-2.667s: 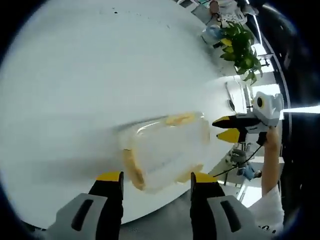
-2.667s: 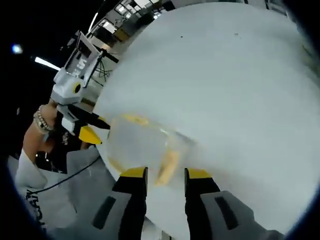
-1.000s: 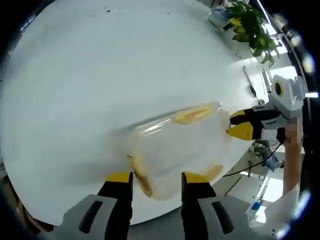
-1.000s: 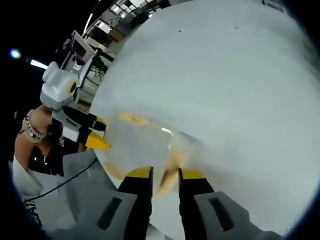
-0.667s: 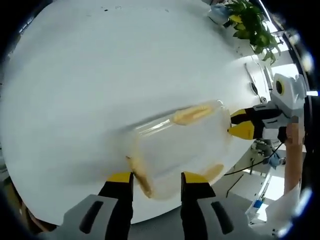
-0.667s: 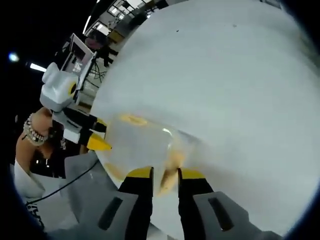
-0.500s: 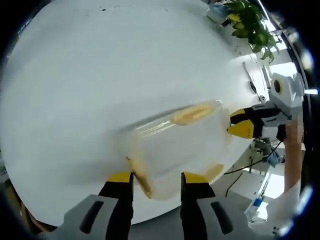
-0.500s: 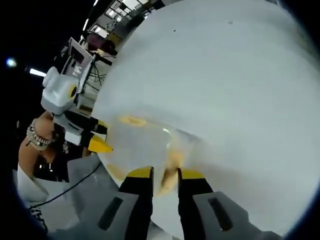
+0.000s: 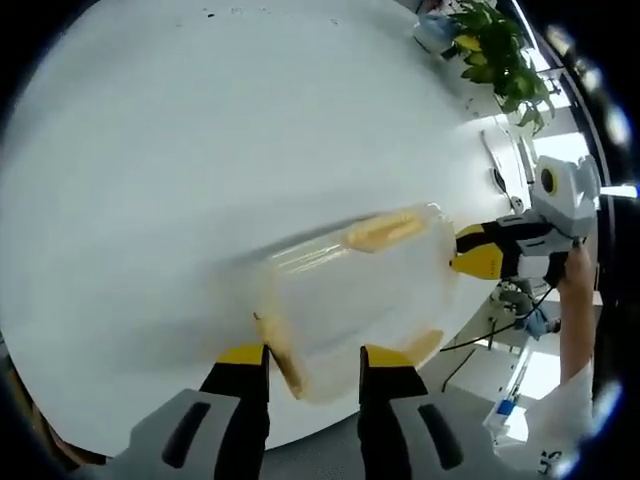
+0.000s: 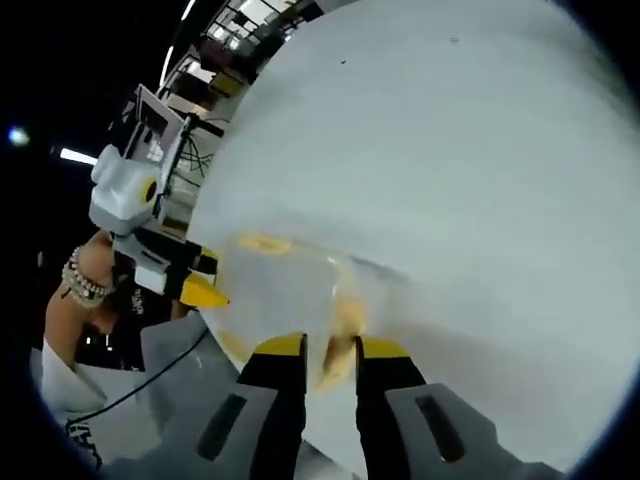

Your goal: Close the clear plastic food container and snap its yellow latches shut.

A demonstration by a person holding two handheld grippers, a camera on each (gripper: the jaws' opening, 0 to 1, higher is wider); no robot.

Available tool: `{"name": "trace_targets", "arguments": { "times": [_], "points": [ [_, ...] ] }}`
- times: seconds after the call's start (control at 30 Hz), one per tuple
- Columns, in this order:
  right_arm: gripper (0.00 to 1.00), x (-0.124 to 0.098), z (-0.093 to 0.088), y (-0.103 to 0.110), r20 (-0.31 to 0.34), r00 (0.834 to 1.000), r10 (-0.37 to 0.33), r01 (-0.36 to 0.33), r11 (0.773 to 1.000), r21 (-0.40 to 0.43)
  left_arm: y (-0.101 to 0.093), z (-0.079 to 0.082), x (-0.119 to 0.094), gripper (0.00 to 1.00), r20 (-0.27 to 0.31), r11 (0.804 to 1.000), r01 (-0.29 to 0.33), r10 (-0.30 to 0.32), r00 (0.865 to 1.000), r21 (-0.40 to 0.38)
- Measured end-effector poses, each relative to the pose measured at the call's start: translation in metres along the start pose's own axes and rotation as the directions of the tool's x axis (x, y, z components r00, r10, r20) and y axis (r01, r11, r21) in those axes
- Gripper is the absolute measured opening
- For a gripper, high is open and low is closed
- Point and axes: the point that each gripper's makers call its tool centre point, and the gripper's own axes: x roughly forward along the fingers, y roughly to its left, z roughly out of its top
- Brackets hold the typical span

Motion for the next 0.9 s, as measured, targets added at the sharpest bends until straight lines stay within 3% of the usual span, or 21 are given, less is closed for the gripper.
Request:
{"name": "trace_targets", "arguments": {
  "times": [0.47,0.5,0.77,0.9],
  "points": [
    [0.13,0.002,-0.004,-0.004,0.016,0.996,0.087,-0.088,0.987,0.133,-0.003,0.005,0.003,0.28,0.007,1.0,0.002,-0.002,1.0,-0.019],
    [0.12,0.005,-0.007,-0.001,0.02,0.994,0.105,-0.107,0.974,0.202,-0.004,0.006,0.003,0.28,0.008,1.0,0.001,-0.001,1.0,-0.021],
    [0.13,0.007,-0.01,0.0,0.023,0.994,0.11,-0.113,0.984,0.136,-0.007,0.008,0.003,0.29,0.011,1.0,0.007,-0.007,1.0,-0.005],
    [0.15,0.005,-0.007,-0.001,0.053,0.994,0.096,-0.101,0.99,0.095,-0.009,0.01,0.002,0.3,0.073,0.997,0.03,-0.036,0.997,0.071]
  ]
}}
